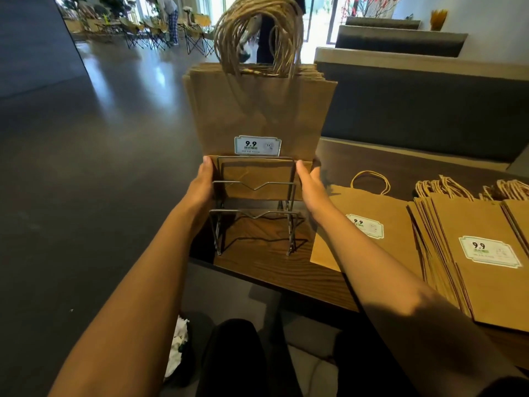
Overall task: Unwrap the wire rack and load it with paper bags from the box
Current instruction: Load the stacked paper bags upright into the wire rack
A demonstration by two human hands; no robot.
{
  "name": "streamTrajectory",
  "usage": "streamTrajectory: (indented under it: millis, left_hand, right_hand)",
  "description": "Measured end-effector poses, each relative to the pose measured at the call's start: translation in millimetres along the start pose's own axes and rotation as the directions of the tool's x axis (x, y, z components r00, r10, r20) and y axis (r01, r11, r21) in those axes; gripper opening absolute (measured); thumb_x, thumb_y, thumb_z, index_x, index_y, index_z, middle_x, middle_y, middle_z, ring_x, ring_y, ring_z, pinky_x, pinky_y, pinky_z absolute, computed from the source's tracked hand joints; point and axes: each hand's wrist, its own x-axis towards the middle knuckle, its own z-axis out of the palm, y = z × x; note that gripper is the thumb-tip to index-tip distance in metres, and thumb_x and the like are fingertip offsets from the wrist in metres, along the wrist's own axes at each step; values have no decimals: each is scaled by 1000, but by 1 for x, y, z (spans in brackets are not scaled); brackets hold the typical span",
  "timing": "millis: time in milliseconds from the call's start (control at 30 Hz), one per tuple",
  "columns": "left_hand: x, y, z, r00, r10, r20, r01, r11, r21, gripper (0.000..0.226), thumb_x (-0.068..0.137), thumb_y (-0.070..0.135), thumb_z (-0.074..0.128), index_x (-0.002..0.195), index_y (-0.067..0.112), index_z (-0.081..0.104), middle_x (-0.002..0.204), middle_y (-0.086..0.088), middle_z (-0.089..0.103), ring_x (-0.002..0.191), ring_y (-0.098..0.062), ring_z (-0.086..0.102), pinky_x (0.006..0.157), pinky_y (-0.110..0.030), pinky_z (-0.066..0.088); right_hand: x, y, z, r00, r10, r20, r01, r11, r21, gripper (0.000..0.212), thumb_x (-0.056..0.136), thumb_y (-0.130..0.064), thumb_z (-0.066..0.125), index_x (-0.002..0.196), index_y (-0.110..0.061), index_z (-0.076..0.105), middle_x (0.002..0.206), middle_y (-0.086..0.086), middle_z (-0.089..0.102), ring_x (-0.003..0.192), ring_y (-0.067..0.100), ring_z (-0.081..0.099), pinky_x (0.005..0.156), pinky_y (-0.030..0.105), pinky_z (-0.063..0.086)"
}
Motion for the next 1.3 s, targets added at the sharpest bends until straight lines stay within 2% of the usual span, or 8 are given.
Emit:
streamTrajectory:
  millis: [133,233,500,867,1000,1100,1200,1300]
  left_hand:
    - [-5,-11,-7,997,35,74,-34,999,-19,55,107,57,30,144,24,53,136,-8,64,121,-24,64,107,-49,50]
    - [-2,-9,-8,988,120,96,-111,990,-87,50,107,52,36,149,27,46,139,-8,64,125,-29,63,99,-52,56]
    - [-4,7,8,980,194,-43,-192,981,39,46,112,39,29,157,26,30,130,7,56,102,-4,56,54,-2,46]
    - [-7,5,8,970,212,-119,-209,977,39,47,111,31,38,157,24,29,134,0,52,115,-15,57,76,-17,51]
    - [-16,16,5,877,309,-368,-334,943,-3,42,101,7,55,139,22,44,126,-2,56,113,-15,60,84,-21,53]
    - [-35,32,12,694,402,-597,-467,883,51,24,96,1,54,112,18,51,101,6,56,92,-4,59,81,-19,52]
    - [-54,49,33,594,526,-609,-616,784,77,20,86,0,52,97,16,51,87,6,52,78,-5,53,77,-23,49]
    - [-80,58,64,544,681,-490,-713,684,158,18,81,4,50,87,22,50,85,0,53,79,-14,53,75,-33,48]
  right_hand:
    - [5,-5,-2,998,-44,-40,45,999,8,56,108,-49,34,157,-24,22,158,-1,36,143,14,32,103,28,25]
    - [11,-3,0,999,24,44,-24,1000,0,80,99,-69,33,161,-22,17,163,1,30,151,23,26,118,38,22]
    - [20,1,7,994,90,56,-95,992,81,75,102,-64,32,162,-27,5,169,1,13,156,26,12,124,47,12]
    - [8,-1,1,992,106,73,-101,992,-73,58,109,-47,32,160,-21,20,158,6,38,147,29,34,117,41,26]
    - [-2,13,-31,992,103,71,-88,978,-192,71,105,-42,48,162,-25,10,167,1,22,152,27,25,120,44,26]
    - [-9,31,-65,996,72,-50,-85,929,-361,61,99,-31,58,154,-22,36,158,7,41,142,28,41,115,43,38]
    - [-18,56,-98,974,113,-196,-215,728,-651,56,90,-45,56,144,-30,47,149,9,48,135,38,43,109,53,41]
    - [-39,68,-120,943,259,-209,-311,461,-831,82,84,-72,53,155,-37,30,163,13,24,146,50,19,117,61,20]
